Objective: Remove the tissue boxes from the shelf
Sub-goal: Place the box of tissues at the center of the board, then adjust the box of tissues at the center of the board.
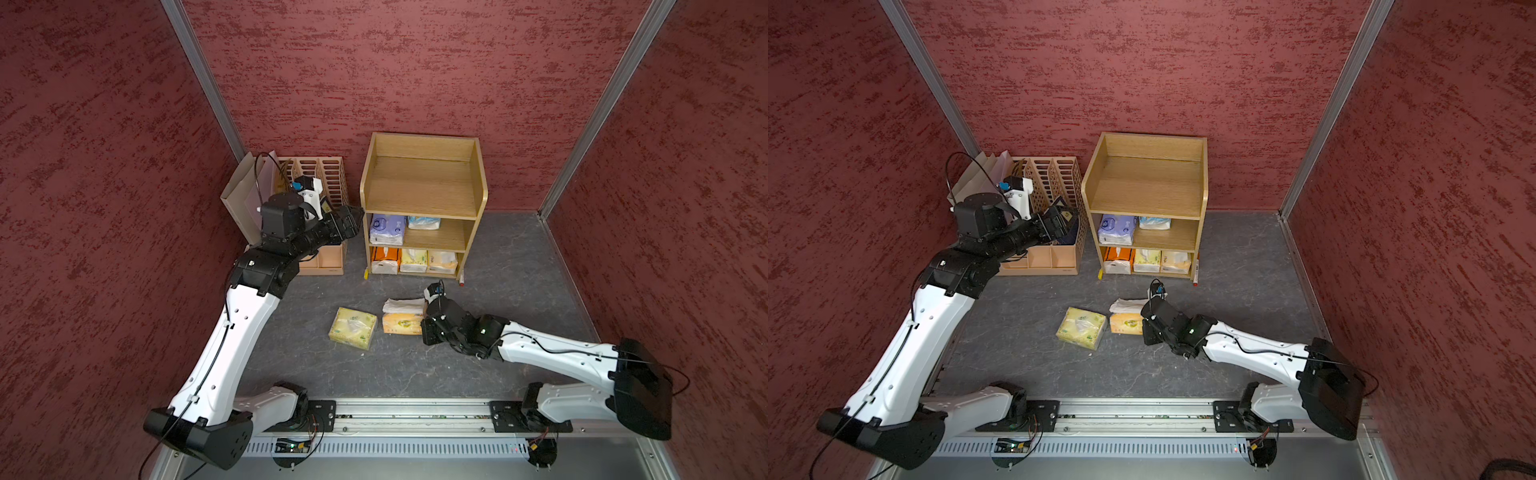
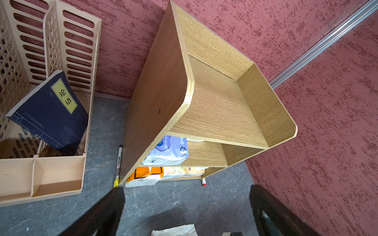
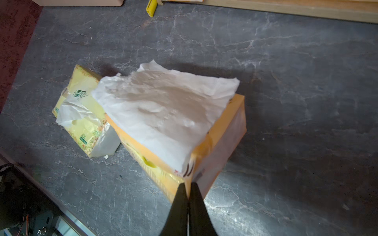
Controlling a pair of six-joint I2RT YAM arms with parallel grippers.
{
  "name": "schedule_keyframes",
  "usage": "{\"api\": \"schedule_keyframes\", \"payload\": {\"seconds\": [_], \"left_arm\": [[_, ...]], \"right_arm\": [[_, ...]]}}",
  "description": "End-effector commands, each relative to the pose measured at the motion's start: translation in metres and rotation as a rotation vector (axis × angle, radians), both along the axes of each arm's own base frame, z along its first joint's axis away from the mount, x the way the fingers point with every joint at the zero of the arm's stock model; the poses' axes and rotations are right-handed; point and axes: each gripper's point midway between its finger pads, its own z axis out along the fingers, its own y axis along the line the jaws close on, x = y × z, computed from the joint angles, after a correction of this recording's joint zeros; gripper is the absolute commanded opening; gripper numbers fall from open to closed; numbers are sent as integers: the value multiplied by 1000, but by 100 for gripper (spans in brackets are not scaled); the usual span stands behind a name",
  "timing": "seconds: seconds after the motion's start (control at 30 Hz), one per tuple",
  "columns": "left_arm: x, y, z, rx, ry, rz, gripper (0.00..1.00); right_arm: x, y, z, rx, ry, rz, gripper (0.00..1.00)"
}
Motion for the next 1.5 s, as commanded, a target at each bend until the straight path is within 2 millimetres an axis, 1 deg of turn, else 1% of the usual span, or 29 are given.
{"api": "schedule_keyframes", "payload": {"seconds": [0.0,0.03,0.07,0.13,0.17,0.2,0.23,0.27,0.33,0.4,0.43,0.47,0.53,0.6,0.7,0.77,0.93,0.97,1.1,1.17,1.27,1.4,1.47], "left_arm": [[2,0,-2,-13,10,1,100],[3,-2,-3,-15,14,-4,100],[4,-2,-5,-15,21,-6,100],[5,-3,-6,-17,25,-4,100],[5,-2,-7,-15,24,-3,100],[5,-2,-6,-15,22,-1,100],[5,-1,-8,-13,22,5,100],[5,0,-8,-12,21,8,100],[6,1,-11,-12,23,15,100],[6,1,-15,-21,33,22,100],[7,1,-20,-25,46,24,100],[8,1,-22,-34,53,24,100],[10,0,-26,-50,64,24,100],[11,-2,-26,-66,62,22,100],[13,-3,-25,-76,57,18,100],[14,-4,-23,-78,56,8,100],[13,-7,-21,-80,66,-9,100],[12,-8,-20,-85,67,-14,100],[8,-17,-24,-107,96,-71,100],[9,-18,-26,-115,104,-72,100],[12,-17,-21,-114,87,-63,100],[18,-15,-17,-100,71,-53,100],[23,-15,-17,-99,66,-52,100]], "right_arm": [[-6,12,10,68,-10,3,0],[-9,9,7,56,0,-2,0],[-13,6,4,46,10,-7,10],[-18,-3,2,36,26,-30,33],[-20,-7,5,37,23,-43,44],[-22,-12,8,35,20,-57,52],[-24,-19,13,33,13,-74,57],[-25,-26,18,33,6,-97,60],[-23,-43,31,31,-18,-156,63],[-22,-54,43,47,-33,-198,65],[-21,-59,45,58,-16,-224,65],[-19,-63,43,66,23,-254,65],[-16,-65,33,91,108,-287,65],[-11,-66,17,88,188,-319,67],[3,-65,-4,86,263,-373,67],[18,-49,-9,144,289,-360,66],[49,-21,-20,170,342,-335,65],[52,-16,-29,159,364,-328,65],[65,10,-37,172,396,-261,64],[66,18,-37,185,406,-237,64],[68,16,-33,178,393,-247,60],[66,8,-17,206,357,-269,59],[64,9,-9,241,349,-262,59]]}}
